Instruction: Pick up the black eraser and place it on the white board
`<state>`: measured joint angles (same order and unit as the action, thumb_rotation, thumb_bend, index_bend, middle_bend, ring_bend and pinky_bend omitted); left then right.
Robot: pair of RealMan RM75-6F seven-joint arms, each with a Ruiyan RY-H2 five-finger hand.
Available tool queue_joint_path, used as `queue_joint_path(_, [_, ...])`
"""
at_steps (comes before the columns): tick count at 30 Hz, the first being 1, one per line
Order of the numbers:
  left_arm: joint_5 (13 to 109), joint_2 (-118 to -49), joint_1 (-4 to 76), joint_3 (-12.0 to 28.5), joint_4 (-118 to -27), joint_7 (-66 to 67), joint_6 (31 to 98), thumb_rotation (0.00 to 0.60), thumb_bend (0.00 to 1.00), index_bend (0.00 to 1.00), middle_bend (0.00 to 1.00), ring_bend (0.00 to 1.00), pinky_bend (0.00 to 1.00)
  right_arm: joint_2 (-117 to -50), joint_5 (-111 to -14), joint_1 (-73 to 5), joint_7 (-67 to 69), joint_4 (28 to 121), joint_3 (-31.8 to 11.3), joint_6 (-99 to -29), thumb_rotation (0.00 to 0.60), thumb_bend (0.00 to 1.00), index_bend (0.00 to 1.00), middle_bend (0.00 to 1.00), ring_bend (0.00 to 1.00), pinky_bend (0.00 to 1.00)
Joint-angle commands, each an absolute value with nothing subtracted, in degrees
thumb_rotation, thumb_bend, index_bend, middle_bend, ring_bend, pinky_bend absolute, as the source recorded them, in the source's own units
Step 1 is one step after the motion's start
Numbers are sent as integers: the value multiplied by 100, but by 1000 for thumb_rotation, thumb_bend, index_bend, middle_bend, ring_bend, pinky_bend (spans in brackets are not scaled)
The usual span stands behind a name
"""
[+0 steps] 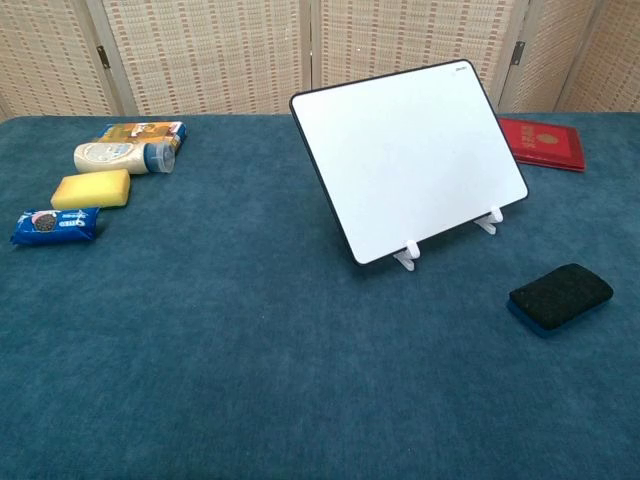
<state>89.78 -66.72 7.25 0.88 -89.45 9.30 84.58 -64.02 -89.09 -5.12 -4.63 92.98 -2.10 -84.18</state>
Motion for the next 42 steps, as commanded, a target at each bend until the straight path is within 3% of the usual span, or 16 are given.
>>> queue_joint_path(1, [8953,-6681,728,88,-8947,976,8440,477,288,0,34,30,0,-6376,-8910,-525,-423,9297,-196,-8378,600,233,0,0,24,108])
queue_joint_path(12, [9048,-6635,682,50,-8996,891,8555,480,288,0,34,32,6,-6287,-9567,-770,-299,9166,59,-8126,600,232,0,0,38,115])
queue_joint_path(21, [9079,-6613,647,121,-8828,519,8746,484,289,0,46,62,47,-5693,-9751,-1783,-1607,9920,93,-6391,600,232,75,3,52,115])
queue_joint_path(30, [9123,-6605,708,127,-8776,362,8685,482,289,0,57,68,46,-6228,-9296,-2283,-2727,9719,-19,-5459,600,231,154,55,73,115])
queue_joint_path(36, [9362,-6724,691,164,-8532,134,9004,482,290,88,129,120,80,-6608,-9229,-2546,-2425,9210,-74,-5260,600,231,222,56,73,115])
queue_joint_path(42, [9369,-6728,682,156,-8474,49,9031,484,289,98,137,123,82,-7137,-9436,-2719,-1831,8435,-2,-5353,600,231,222,45,81,123])
